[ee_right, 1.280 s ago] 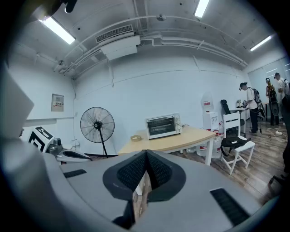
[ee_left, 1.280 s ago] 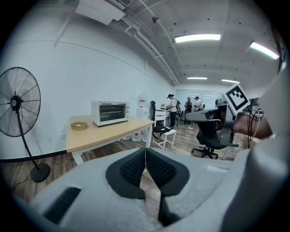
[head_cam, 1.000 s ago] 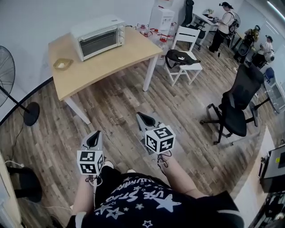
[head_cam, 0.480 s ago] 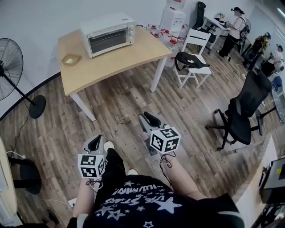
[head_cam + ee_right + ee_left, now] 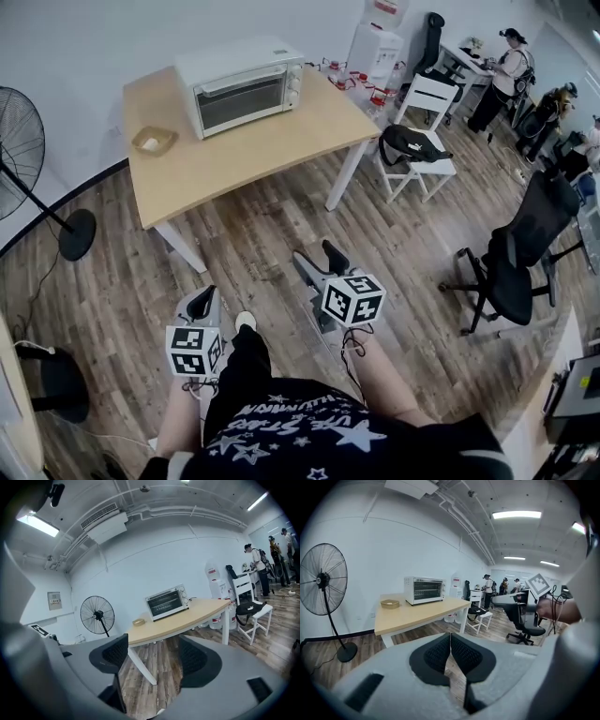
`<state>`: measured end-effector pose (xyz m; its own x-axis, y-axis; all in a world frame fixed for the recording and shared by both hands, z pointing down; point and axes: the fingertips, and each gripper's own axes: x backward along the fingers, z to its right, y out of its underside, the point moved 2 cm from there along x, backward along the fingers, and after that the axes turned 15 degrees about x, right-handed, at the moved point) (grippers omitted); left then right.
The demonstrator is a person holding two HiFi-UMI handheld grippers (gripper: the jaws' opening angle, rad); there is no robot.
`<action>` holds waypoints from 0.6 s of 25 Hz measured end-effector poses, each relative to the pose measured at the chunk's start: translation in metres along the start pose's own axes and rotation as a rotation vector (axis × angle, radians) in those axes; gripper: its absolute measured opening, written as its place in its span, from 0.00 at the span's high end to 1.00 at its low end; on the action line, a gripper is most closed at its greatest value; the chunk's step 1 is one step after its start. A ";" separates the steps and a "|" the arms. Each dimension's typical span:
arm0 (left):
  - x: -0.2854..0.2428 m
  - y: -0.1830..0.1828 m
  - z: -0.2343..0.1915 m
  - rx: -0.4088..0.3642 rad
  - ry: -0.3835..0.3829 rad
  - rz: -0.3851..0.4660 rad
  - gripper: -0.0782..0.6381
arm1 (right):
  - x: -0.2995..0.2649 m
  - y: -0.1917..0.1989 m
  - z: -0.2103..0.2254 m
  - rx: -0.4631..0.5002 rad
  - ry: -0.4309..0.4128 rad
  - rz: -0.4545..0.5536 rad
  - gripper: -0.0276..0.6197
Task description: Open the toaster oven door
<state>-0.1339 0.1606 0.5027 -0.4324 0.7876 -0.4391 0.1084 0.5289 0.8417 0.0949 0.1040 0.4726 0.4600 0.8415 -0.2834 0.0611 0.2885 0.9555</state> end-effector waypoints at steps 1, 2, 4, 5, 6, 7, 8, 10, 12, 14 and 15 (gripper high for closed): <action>-0.011 -0.008 -0.009 -0.001 0.003 -0.002 0.86 | -0.014 -0.003 0.002 -0.001 0.002 -0.003 0.46; -0.022 -0.016 -0.019 -0.003 0.007 -0.003 0.86 | -0.028 -0.007 0.005 0.000 0.004 -0.008 0.46; -0.044 -0.036 -0.038 0.001 0.014 -0.005 0.86 | -0.057 -0.016 0.012 -0.003 0.015 -0.019 0.46; -0.055 -0.045 -0.046 0.005 0.019 -0.006 0.86 | -0.071 -0.021 0.016 -0.006 0.022 -0.024 0.46; -0.066 -0.055 -0.054 0.007 0.024 -0.007 0.86 | -0.084 -0.027 0.020 -0.009 0.029 -0.029 0.46; -0.077 -0.065 -0.061 0.006 0.031 -0.010 0.86 | -0.097 -0.033 0.025 -0.010 0.036 -0.033 0.46; -0.088 -0.076 -0.068 0.001 0.039 -0.012 0.86 | -0.110 -0.040 0.030 -0.010 0.043 -0.036 0.46; -0.110 -0.098 -0.082 -0.016 0.053 -0.013 0.86 | -0.134 -0.055 0.039 -0.005 0.060 -0.040 0.46; -0.129 -0.121 -0.097 -0.027 0.063 -0.009 0.86 | -0.159 -0.069 0.047 -0.008 0.074 -0.040 0.46; -0.144 -0.140 -0.112 -0.023 0.071 -0.003 0.86 | -0.181 -0.083 0.051 -0.012 0.086 -0.040 0.46; -0.151 -0.147 -0.119 -0.018 0.074 -0.002 0.86 | -0.191 -0.088 0.053 -0.013 0.092 -0.040 0.46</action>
<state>-0.1908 -0.0740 0.4824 -0.4979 0.7603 -0.4171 0.0914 0.5243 0.8466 0.0481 -0.1065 0.4471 0.3741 0.8673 -0.3284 0.0662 0.3282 0.9423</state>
